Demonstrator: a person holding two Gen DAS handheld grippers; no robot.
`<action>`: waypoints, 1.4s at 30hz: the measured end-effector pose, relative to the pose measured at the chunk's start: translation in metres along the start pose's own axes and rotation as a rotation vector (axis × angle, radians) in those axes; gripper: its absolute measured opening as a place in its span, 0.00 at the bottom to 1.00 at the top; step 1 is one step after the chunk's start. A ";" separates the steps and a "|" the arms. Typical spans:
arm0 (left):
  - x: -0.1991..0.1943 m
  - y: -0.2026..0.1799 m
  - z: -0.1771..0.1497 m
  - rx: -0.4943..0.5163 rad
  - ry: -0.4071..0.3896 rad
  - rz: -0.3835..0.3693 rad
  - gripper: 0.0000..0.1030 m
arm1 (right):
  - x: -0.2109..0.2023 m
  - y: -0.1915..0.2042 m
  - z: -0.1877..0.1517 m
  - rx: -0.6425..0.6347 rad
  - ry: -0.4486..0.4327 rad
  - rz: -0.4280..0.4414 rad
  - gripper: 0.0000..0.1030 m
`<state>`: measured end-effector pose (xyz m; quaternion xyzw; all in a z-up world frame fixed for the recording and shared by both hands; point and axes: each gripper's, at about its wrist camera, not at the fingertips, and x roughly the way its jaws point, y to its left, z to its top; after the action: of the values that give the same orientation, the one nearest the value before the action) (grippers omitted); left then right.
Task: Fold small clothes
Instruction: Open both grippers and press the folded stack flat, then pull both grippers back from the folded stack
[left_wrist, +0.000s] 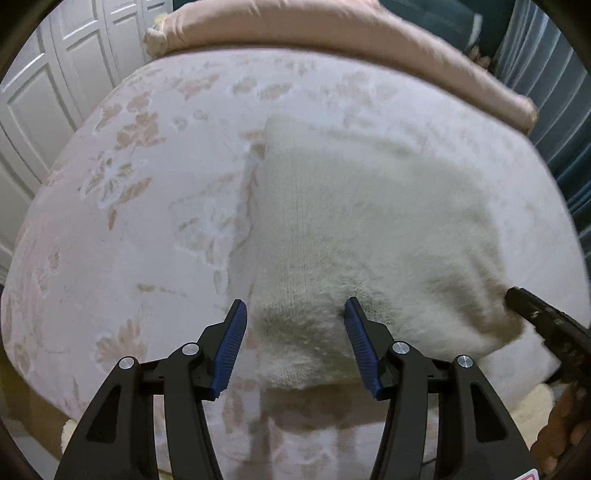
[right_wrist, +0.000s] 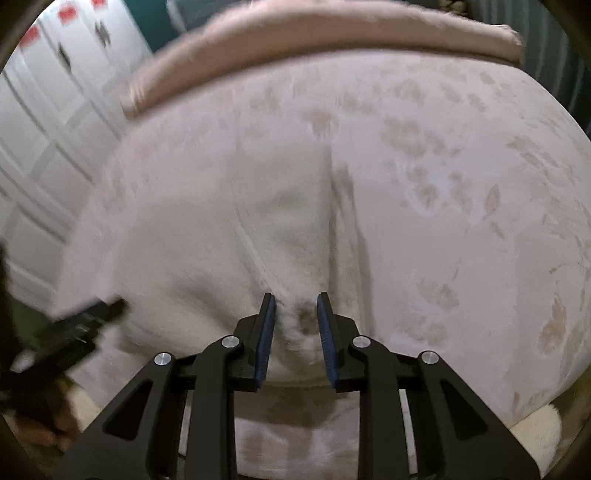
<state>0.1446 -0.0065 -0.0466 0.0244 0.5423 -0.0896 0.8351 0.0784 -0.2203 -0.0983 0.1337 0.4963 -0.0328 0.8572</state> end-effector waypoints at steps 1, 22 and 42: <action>0.005 0.000 -0.004 0.003 0.011 0.010 0.55 | 0.013 -0.001 -0.004 -0.014 0.039 -0.016 0.27; -0.039 -0.044 -0.058 0.034 -0.092 0.126 0.72 | -0.063 0.012 -0.058 0.008 -0.128 -0.091 0.59; -0.045 -0.057 -0.097 0.004 -0.110 0.199 0.73 | -0.060 0.020 -0.103 -0.021 -0.135 -0.131 0.62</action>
<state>0.0291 -0.0437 -0.0421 0.0749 0.4902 -0.0087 0.8683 -0.0351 -0.1788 -0.0910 0.0897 0.4455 -0.0924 0.8860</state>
